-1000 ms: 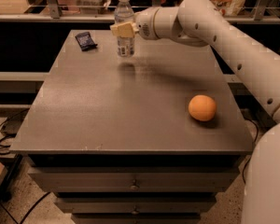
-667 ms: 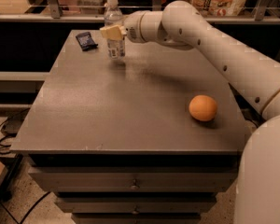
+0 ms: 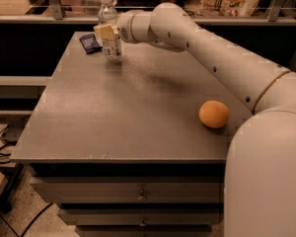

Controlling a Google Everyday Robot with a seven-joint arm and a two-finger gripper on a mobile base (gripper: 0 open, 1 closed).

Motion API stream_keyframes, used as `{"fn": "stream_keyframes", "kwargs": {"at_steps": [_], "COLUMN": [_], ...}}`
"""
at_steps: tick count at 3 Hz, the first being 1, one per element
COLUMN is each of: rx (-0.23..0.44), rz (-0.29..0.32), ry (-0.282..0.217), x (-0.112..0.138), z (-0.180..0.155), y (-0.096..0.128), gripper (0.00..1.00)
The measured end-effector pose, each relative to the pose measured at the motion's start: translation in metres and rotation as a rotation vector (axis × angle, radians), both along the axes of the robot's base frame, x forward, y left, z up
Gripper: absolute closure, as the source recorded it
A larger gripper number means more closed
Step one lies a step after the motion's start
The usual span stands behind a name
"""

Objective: Move blue plastic bottle near rxbar blueberry

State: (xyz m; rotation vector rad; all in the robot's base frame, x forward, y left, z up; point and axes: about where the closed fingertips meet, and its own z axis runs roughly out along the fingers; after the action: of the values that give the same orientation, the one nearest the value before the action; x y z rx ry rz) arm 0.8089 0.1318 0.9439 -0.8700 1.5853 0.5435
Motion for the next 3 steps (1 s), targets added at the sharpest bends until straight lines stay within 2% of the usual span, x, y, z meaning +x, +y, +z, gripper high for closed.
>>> {"fn": "stream_keyframes", "kwargs": {"at_steps": [1, 2, 3], "rx": [-0.001, 0.007, 0.001], "rz": [-0.036, -0.064, -0.09], "ry": [-0.005, 0.015, 0.04], "x": [0.018, 0.037, 0.053], "z": [-0.001, -0.005, -0.01], "y": [0.005, 0.003, -0.004], "gripper": [1.0, 0.88, 0.64]}}
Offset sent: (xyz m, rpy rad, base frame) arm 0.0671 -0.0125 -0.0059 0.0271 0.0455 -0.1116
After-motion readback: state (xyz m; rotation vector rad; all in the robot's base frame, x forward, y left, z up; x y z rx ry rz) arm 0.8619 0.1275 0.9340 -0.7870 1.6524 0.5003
